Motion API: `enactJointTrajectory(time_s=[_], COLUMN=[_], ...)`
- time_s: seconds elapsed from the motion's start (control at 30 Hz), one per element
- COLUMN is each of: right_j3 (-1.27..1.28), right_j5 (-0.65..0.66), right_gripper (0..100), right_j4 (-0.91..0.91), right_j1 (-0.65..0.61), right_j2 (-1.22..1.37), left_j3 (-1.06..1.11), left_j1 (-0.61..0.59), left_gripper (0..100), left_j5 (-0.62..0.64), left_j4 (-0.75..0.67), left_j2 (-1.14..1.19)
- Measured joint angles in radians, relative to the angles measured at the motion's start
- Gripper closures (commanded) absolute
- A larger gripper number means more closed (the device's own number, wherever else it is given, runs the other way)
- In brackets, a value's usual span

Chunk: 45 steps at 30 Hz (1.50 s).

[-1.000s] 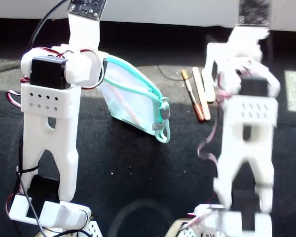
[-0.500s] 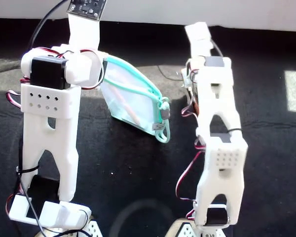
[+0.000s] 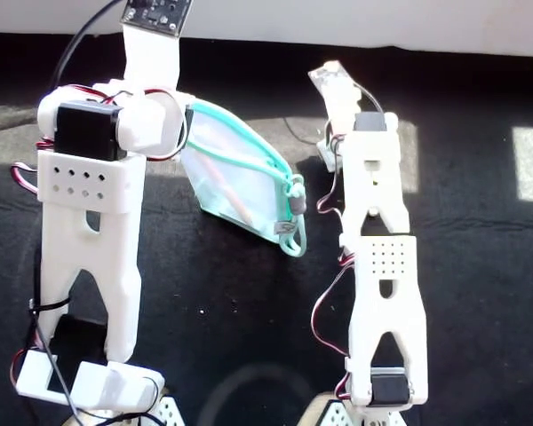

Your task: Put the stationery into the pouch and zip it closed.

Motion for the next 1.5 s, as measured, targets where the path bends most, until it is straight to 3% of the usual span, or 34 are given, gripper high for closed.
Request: enactJointTrajectory(time_s=[0.47,0.7,0.93,1.1,1.4,1.5], right_j3=[-0.338,-0.338,-0.33,-0.026,0.888,1.204], right_j5=[0.037,-0.14,-0.178,-0.18,-0.18,-0.18], right_gripper=[99.1,99.1,99.1,99.1,99.1,99.1], right_j4=[0.399,0.42,0.422,0.422,0.416,0.318], right_j1=[0.0,0.005,0.009,0.008,0.005,0.005], right_j2=[0.015,-0.169,-0.482,-0.824,-1.479,-1.616], left_j3=[0.0,0.0,0.0,0.0,0.0,0.0], left_j1=[0.0,0.0,0.0,0.0,0.0,0.0], left_gripper=[99,99,99,99,99,99], left_j5=[0.0,0.0,0.0,0.0,0.0,0.0], left_j4=[0.0,0.0,0.0,0.0,0.0,0.0], left_j2=[0.0,0.0,0.0,0.0,0.0,0.0])
